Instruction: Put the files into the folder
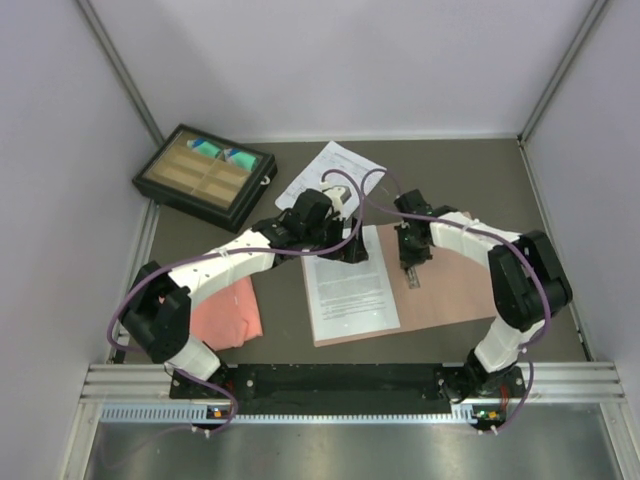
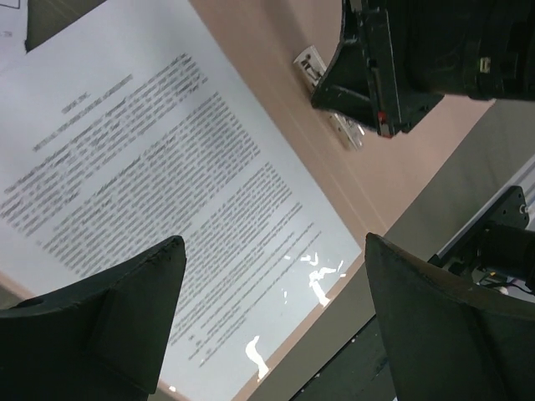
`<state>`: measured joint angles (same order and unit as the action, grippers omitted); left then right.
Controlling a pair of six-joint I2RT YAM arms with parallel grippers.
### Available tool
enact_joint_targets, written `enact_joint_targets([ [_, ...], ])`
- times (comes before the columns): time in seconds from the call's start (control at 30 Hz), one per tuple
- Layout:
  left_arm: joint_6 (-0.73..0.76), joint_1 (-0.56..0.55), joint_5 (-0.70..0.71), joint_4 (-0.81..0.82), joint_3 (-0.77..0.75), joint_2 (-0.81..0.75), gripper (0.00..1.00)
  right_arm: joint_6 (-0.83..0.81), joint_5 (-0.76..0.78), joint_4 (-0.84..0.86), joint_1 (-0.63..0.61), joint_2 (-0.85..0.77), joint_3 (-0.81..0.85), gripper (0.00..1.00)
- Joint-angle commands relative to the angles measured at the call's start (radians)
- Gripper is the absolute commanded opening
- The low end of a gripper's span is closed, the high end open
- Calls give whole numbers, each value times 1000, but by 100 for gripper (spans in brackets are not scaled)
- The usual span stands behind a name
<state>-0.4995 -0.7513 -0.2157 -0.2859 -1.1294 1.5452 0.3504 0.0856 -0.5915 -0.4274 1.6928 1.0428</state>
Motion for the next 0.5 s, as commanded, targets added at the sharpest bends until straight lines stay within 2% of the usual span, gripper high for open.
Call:
enact_joint_targets([
  [0.0, -8, 4, 44, 19, 26, -39, 92, 122, -115, 29, -102, -25, 39, 0],
  [0.07, -10, 4, 49, 21, 39, -36, 92, 125, -115, 30, -140, -41, 39, 0],
  [0.13, -17, 4, 45, 37, 54, -31, 91, 113, -153, 44, -152, -97, 22, 23],
  [0.17, -23, 4, 42, 43, 57, -25, 91, 113, -168, 41, -152, -117, 17, 48],
  [0.2, -31, 4, 44, 51, 60, -13, 91, 113, -187, 38, -154, -171, 13, 61],
  [0.23, -46, 4, 36, 60, 59, -7, 90, 113, -182, 27, -154, -194, 10, 69],
  [0.27, -56, 4, 32, 68, 57, 1, 89, 113, -166, 0, -154, -224, 5, 81],
  [0.33, -89, 4, 10, 109, 57, 19, 88, 113, -141, -21, -128, -307, -33, 88],
  [0.47, -165, 1, -50, 181, 45, 81, 79, 133, -245, 15, -13, -433, -185, 88],
])
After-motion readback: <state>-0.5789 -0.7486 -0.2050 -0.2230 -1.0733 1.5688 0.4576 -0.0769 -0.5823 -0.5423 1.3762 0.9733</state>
